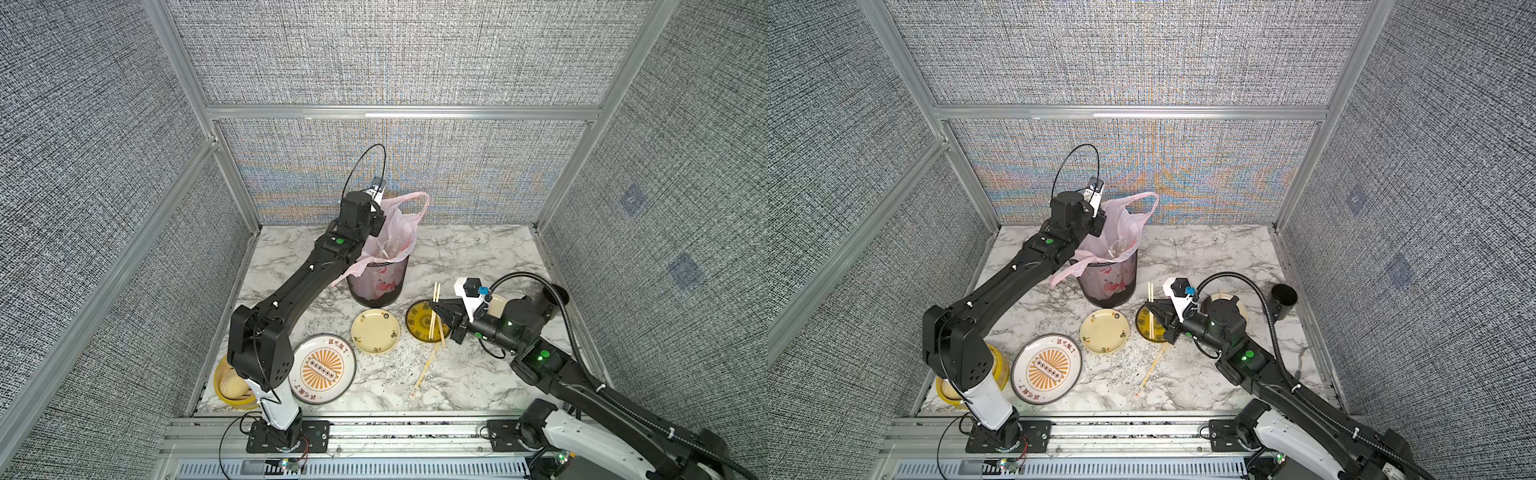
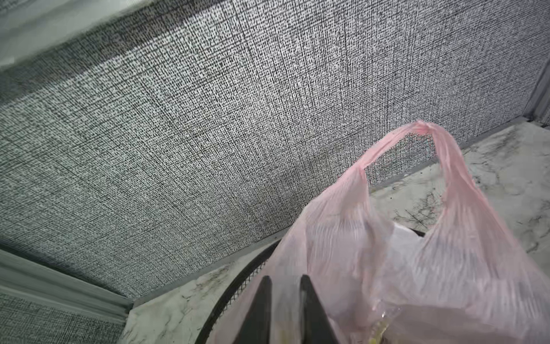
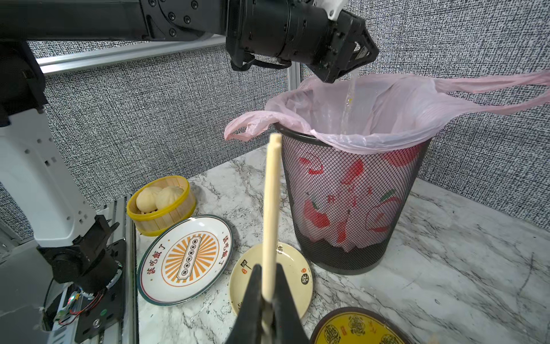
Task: Remove the packaging of disposable chopsticks
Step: Place the packet bag in the trash bin.
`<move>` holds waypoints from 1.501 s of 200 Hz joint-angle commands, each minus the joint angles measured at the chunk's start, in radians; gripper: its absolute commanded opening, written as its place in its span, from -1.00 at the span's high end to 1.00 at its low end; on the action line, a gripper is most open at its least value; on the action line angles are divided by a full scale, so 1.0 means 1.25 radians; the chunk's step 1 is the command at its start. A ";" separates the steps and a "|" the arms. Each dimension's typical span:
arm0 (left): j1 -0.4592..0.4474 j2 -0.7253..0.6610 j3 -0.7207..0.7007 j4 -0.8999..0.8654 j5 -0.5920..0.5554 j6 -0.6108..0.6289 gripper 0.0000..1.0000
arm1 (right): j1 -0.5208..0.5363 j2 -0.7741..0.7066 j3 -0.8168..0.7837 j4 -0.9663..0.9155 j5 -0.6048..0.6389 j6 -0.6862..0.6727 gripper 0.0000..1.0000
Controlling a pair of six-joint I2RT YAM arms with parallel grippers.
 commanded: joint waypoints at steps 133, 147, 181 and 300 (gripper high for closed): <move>0.056 0.011 0.146 -0.438 0.183 -0.273 -0.03 | -0.002 -0.003 0.002 0.005 -0.006 0.006 1.00; 0.056 0.025 0.159 -0.457 0.165 -0.263 -0.76 | -0.002 -0.005 0.002 0.004 -0.004 0.006 1.00; 0.055 0.002 0.150 -0.454 0.137 -0.261 -0.91 | -0.003 0.010 0.006 0.005 -0.006 0.005 1.00; 0.051 -0.184 -0.001 -0.324 0.098 -0.246 -1.00 | -0.003 0.042 0.019 0.001 -0.001 0.024 1.00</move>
